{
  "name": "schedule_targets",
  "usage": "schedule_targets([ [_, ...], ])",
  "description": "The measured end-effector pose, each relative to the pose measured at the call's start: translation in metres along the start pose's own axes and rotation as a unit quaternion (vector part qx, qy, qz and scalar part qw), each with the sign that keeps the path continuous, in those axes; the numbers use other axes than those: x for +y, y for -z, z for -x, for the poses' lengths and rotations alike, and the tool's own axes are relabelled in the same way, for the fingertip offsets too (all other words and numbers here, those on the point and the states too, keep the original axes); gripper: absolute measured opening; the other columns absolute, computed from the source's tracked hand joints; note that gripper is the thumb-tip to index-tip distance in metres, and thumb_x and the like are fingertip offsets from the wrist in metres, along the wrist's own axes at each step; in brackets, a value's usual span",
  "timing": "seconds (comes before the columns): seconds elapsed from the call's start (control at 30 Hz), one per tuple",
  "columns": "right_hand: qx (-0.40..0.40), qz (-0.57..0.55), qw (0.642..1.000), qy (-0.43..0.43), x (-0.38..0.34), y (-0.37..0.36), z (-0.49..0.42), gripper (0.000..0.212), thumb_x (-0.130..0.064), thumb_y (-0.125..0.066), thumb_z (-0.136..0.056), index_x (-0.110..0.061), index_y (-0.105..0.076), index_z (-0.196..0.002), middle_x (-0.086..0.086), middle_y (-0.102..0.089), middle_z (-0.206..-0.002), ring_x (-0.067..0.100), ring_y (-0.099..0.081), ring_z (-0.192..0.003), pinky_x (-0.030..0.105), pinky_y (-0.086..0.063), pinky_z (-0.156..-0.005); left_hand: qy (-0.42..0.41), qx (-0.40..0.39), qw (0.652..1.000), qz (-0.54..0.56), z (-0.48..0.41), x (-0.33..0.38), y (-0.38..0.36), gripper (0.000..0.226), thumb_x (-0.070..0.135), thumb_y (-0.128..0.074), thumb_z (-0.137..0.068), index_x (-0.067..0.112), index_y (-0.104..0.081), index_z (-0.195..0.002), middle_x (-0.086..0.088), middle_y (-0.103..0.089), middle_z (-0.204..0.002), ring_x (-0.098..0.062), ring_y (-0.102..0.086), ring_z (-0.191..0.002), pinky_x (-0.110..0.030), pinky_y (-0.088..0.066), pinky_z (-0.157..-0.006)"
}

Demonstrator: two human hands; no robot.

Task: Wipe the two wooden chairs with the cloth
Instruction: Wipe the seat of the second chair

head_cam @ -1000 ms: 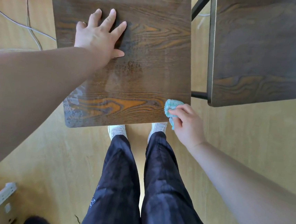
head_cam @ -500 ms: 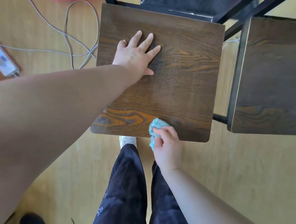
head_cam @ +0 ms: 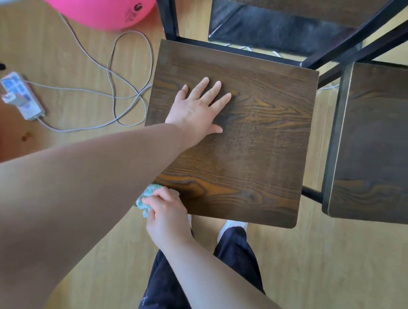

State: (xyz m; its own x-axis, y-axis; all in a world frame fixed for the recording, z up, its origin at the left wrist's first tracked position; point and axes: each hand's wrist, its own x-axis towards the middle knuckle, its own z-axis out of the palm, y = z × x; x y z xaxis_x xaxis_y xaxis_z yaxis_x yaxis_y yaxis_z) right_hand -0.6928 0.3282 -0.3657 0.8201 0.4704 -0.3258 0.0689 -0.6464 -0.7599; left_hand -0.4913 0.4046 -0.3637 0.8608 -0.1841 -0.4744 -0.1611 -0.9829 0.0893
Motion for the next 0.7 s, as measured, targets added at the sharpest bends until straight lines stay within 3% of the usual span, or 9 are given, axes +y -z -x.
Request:
schedule_targets([
  [0.17, -0.056, -0.008, 0.998, 0.032, -0.011, -0.013, -0.009, 0.022, 0.005, -0.059, -0.071, -0.005, -0.070, -0.087, 0.008, -0.060, -0.094, 0.034, -0.056, -0.084, 0.035, -0.048, -0.067, -0.025, 0.031, 0.996, 0.085, 0.014, -0.005, -0.004, 0.073, 0.054, -0.041, -0.101, 0.031, -0.003, -0.159, 0.002, -0.005, -0.168, -0.018, 0.001, -0.154, -0.046, -0.007, -0.125],
  [0.33, -0.090, -0.027, 0.994, 0.046, -0.007, -0.008, -0.012, 0.028, 0.005, -0.062, -0.079, -0.005, -0.075, -0.102, 0.009, -0.064, -0.104, 0.034, -0.056, -0.092, 0.037, -0.048, -0.075, -0.036, 0.042, 0.983, 0.174, 0.026, -0.022, -0.005, 0.067, 0.048, -0.049, -0.100, 0.028, -0.021, -0.158, 0.002, -0.019, -0.166, -0.019, -0.014, -0.153, -0.042, -0.018, -0.122],
  [0.57, -0.100, -0.038, 0.994, 0.036, -0.007, -0.003, -0.015, 0.027, 0.003, -0.059, -0.083, -0.007, -0.077, -0.100, 0.010, -0.067, -0.104, 0.032, -0.061, -0.090, 0.035, -0.049, -0.079, -0.066, 0.051, 0.990, 0.114, 0.055, -0.062, -0.014, 0.063, 0.044, -0.055, -0.099, 0.022, -0.035, -0.154, -0.005, -0.036, -0.159, -0.030, -0.028, -0.147, -0.050, -0.030, -0.117],
  [0.7, -0.107, -0.029, 0.993, 0.031, -0.008, 0.000, -0.018, 0.027, 0.003, -0.062, -0.084, -0.009, -0.077, -0.103, 0.007, -0.067, -0.106, 0.028, -0.061, -0.095, 0.030, -0.046, -0.085, -0.059, 0.038, 0.993, 0.095, 0.066, -0.075, -0.018, 0.063, 0.045, -0.053, -0.099, 0.024, -0.033, -0.155, -0.004, -0.034, -0.160, -0.028, -0.023, -0.149, -0.050, -0.030, -0.116],
])
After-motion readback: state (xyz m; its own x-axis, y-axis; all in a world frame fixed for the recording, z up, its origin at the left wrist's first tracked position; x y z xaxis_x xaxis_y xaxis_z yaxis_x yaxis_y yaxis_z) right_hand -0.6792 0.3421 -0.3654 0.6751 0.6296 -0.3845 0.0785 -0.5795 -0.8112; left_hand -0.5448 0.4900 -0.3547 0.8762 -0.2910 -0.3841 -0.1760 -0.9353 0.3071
